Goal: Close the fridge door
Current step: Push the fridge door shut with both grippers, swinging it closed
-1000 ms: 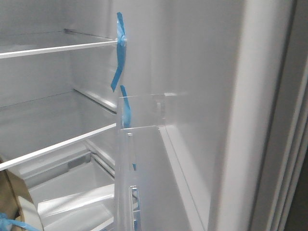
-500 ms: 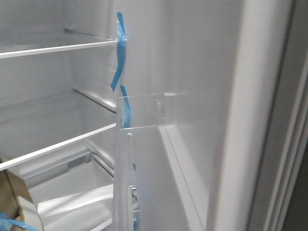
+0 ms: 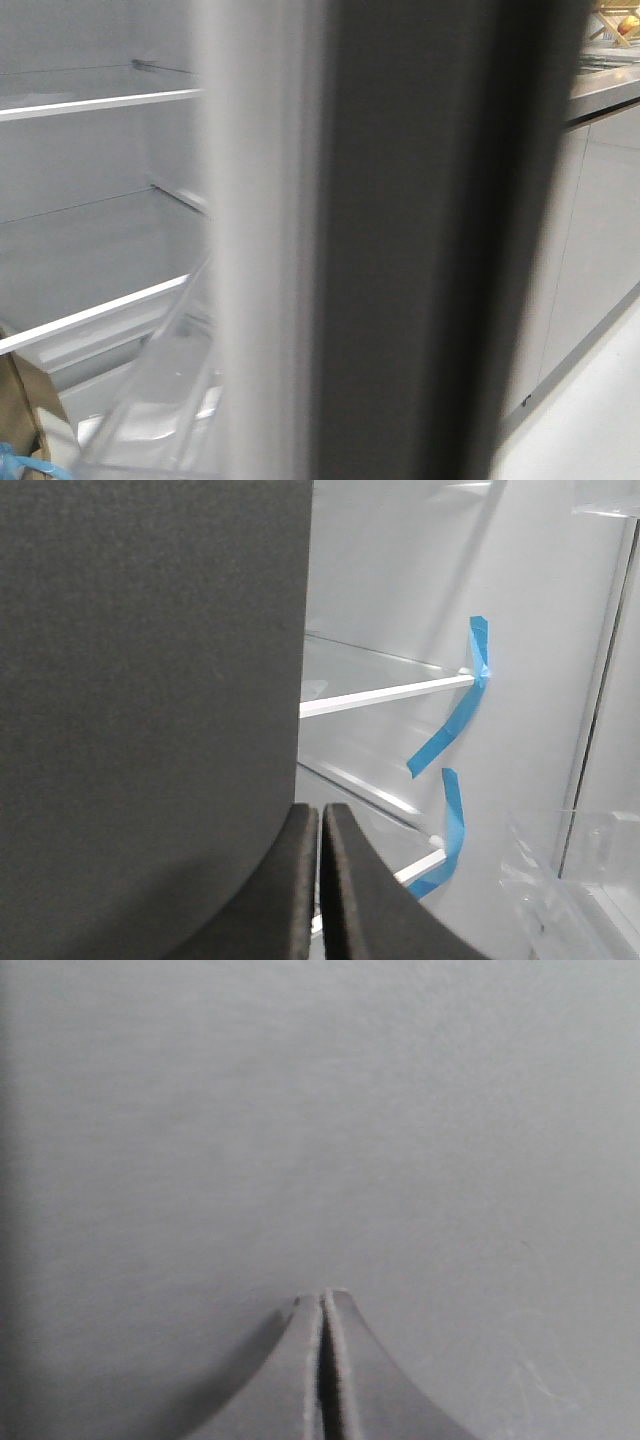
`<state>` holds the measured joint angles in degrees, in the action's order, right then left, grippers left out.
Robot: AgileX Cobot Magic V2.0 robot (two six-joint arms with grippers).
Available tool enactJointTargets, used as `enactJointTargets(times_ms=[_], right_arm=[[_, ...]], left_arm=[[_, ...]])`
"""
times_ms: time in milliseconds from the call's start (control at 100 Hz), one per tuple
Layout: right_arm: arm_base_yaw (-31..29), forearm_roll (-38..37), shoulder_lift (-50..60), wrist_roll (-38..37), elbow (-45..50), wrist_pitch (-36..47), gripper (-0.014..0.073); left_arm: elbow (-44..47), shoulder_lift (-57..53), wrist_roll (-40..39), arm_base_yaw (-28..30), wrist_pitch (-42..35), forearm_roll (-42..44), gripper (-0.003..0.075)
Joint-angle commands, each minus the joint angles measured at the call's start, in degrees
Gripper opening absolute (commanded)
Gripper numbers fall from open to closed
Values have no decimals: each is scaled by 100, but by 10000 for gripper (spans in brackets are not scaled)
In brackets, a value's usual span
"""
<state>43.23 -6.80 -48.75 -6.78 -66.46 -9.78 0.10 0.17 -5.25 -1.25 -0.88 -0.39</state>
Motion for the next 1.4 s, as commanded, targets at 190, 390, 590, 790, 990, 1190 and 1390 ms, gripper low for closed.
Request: enactJointTargets(times_ms=[190,390,590,790,990,1190,1390], right_arm=[[271,23,-1323,2,-1076,424,-76],[372,25,-2261,2,-1683,447,-76],[431,35,-3014,2,-2230,533,-76],[441,35,-3713,2,-2769,725,-76],[441,35,-4344,2,-3408,810,-76],[441,35,-4755,2,-3690,851,-76],[416,35,-4884,65,-3690,943,-76]], left_arm=[[160,109,-20,13,-440,-9,-21],[160,109,-20,13,-440,-9,-21],[160,109,-20,13,-440,-9,-21],[160,109,-20,13,-440,-9,-21],[160,109,-20,13,-440,-9,-21],[160,109,-20,13,-440,-9,-21],[160,109,-20,13,-440,-9,-21]])
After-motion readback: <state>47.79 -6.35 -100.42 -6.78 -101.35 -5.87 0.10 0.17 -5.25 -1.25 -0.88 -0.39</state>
